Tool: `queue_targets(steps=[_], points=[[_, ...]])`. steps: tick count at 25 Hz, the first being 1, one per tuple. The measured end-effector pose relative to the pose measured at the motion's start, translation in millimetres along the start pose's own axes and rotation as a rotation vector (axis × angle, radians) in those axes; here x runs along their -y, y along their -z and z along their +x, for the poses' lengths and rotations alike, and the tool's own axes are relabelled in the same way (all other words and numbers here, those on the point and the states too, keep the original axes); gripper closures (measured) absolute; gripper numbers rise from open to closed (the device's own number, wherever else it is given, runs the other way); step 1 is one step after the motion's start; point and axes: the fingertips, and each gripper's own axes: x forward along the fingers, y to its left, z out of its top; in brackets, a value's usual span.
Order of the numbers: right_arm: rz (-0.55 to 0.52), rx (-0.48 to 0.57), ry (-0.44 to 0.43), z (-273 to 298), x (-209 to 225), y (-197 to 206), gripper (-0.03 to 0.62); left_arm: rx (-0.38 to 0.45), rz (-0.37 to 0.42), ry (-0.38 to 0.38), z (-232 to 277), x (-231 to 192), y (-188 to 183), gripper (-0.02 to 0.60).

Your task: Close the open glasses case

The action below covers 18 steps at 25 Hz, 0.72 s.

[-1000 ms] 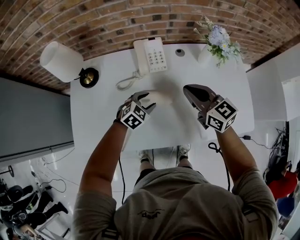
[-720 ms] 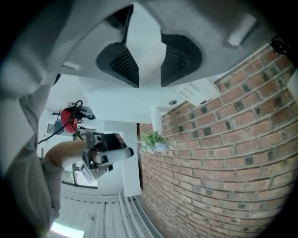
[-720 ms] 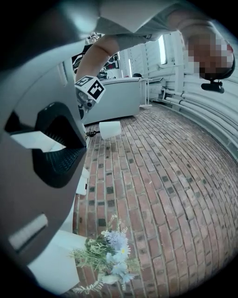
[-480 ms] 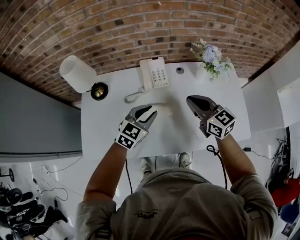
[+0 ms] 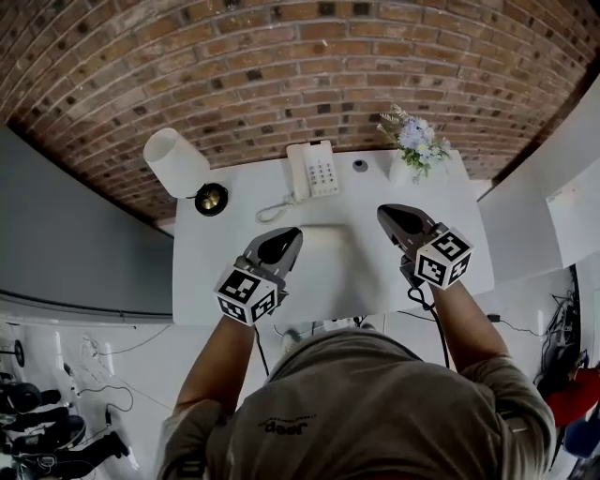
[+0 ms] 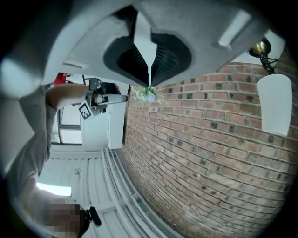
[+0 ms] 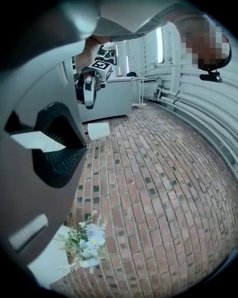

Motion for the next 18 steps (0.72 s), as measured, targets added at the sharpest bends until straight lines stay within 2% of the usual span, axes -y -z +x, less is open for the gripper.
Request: queue_targets(steps=[4,10,18], points=[[-0.008,-0.001,0.004,-10.2,-10.9,-12.2,0.585,0.078,-0.065,-0.015,-20.9,4.5,-30.1,0.583],[-0.018,0.002,0.007,-23.8,-27.4,-31.2,0.585,0.123,-0.142,-0.006,-47.7,16.3,-56.8,0.583],[-0.033,0.024,0.014,-33.6,-38.4,-50.5,0.585,0.148,-0.148,-0.008,-67.3,22.9,-80.3,0.583]])
